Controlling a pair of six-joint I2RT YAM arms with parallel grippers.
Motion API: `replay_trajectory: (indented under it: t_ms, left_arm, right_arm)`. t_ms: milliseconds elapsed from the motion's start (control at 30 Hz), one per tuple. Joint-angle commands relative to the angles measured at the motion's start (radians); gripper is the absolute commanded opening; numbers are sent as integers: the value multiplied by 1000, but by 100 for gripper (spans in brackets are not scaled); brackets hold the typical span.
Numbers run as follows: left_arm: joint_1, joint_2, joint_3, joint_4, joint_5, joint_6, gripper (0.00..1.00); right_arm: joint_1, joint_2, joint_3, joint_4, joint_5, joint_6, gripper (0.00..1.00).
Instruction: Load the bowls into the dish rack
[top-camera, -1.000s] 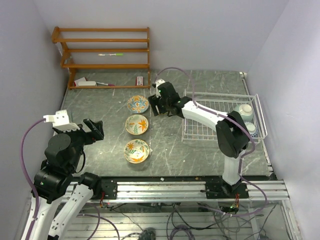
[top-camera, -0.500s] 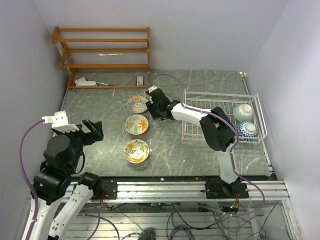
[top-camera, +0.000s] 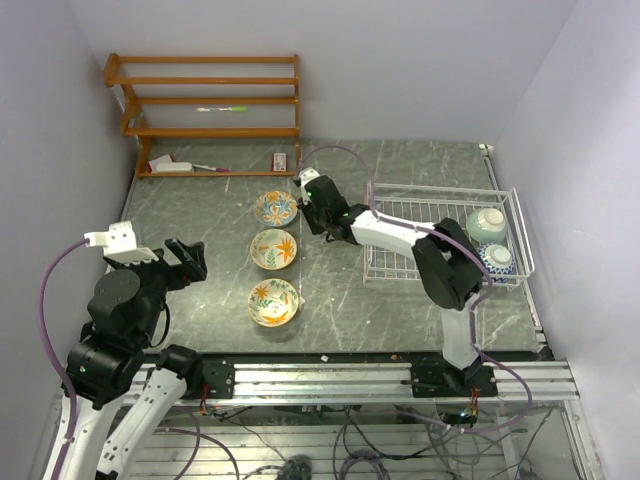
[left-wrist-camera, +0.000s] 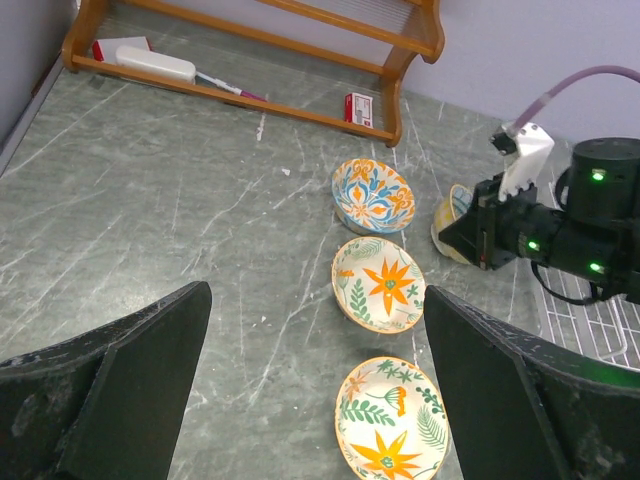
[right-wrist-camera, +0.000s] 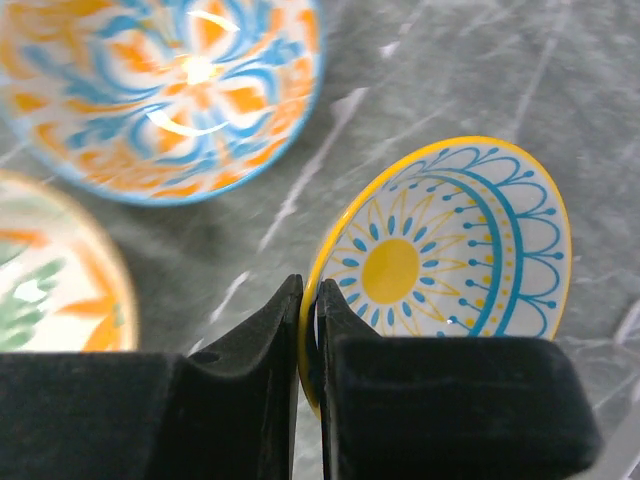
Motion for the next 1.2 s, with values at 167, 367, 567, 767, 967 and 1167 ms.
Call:
replay_trajectory:
  t_ms: [167,367,567,767,967,1167]
  left_arm:
    - [6,11,12,12,-12,15,98]
    - [6,7,1,22,3,15,98]
    - [6,0,-11,31,16,16,98]
    - [6,7,6,24,27,18,98]
    - [6,-2,9,18,31,12,98]
    - [6,-3,19,12,39,10,98]
  right_arm:
    - [8,-328,-157,225,-377,111,0]
    - [0,-534,-256,279,-541,187,0]
    - [-176,-775,-469,391,-621,368,0]
    - [-434,-941,-623,425,-760,482,0]
    - [-649,-1009,-744,486,-856,624,0]
    - [-833,-886,-938,972,-1060,1022,0]
